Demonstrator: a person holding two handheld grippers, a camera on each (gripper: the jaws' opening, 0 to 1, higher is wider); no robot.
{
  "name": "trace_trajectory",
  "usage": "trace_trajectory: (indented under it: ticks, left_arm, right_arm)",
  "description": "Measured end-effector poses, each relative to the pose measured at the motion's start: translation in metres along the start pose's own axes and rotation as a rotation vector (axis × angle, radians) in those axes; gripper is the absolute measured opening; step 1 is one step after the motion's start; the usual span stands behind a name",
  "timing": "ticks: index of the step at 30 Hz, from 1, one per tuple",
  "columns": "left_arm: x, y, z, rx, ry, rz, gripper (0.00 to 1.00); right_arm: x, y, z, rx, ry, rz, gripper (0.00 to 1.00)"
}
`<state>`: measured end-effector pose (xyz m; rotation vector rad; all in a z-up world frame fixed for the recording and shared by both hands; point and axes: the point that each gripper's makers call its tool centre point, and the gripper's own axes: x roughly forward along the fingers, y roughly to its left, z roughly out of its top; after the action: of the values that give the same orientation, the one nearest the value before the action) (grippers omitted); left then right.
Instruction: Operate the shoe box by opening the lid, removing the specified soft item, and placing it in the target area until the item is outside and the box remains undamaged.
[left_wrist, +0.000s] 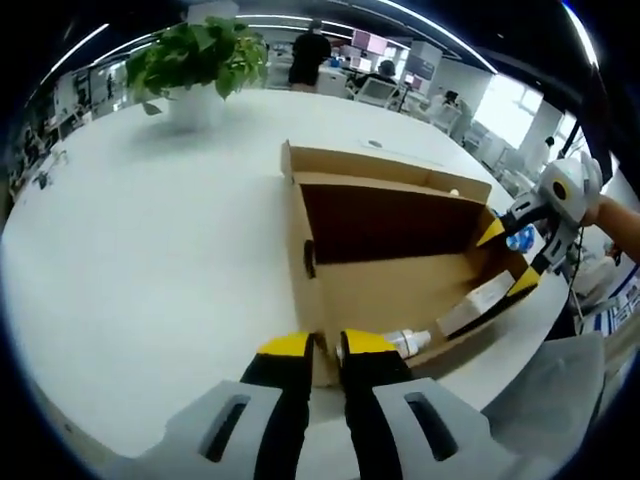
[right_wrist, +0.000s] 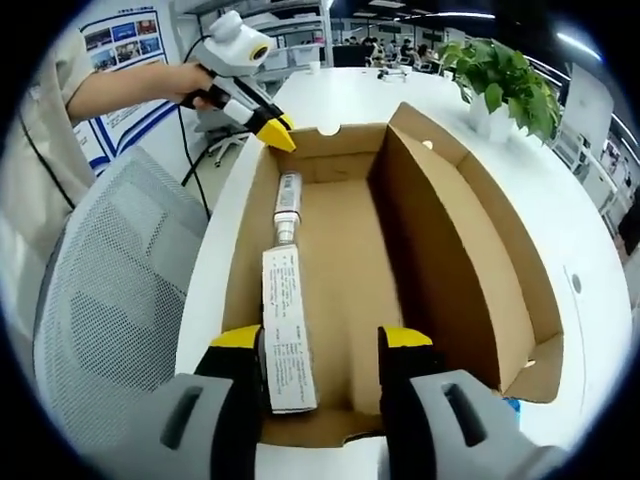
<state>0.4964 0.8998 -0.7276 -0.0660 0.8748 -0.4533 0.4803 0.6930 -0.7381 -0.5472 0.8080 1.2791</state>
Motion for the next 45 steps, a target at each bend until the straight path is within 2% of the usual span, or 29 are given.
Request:
trace_trajectory:
  ticks: [3, 6, 13, 18, 20, 27, 38, 45]
  left_arm:
    - [0.000, 0.000, 0.000, -0.002, 0.004, 0.000, 0.08]
    - [0.000, 0.001, 0.000, -0.004, 0.008, 0.001, 0.08]
    - [0.001, 0.001, 0.000, -0.006, 0.011, 0.002, 0.08]
    - [0.001, 0.001, 0.000, -0.006, 0.012, 0.001, 0.08]
    - [0.001, 0.001, 0.000, -0.006, 0.012, 0.002, 0.08]
    - [0.001, 0.001, -0.001, -0.008, 0.017, 0.006, 0.08]
    - [0.001, 0.002, -0.001, -0.012, 0.020, 0.019, 0.07]
    - [0.002, 0.002, -0.001, -0.022, 0.026, 0.027, 0.07]
  right_arm:
    - [-0.003, -0.001, -0.002, 0.002, 0.005, -0.003, 0.40]
    - [-0.004, 0.001, 0.002, 0.036, -0.024, 0.014, 0.40]
    - [0.007, 0.009, 0.003, 0.054, -0.019, 0.049, 0.39]
    - [0.012, 0.021, 0.002, 0.009, 0.000, 0.073, 0.21]
    - [0.013, 0.025, 0.001, -0.006, 0.007, 0.076, 0.17]
    - [0.016, 0.024, 0.000, -0.059, 0.040, 0.046, 0.16]
    - [0.006, 0.028, 0.014, -0.050, 0.008, 0.037, 0.15]
    - [-0.004, 0.028, 0.016, -0.057, 0.018, 0.032, 0.15]
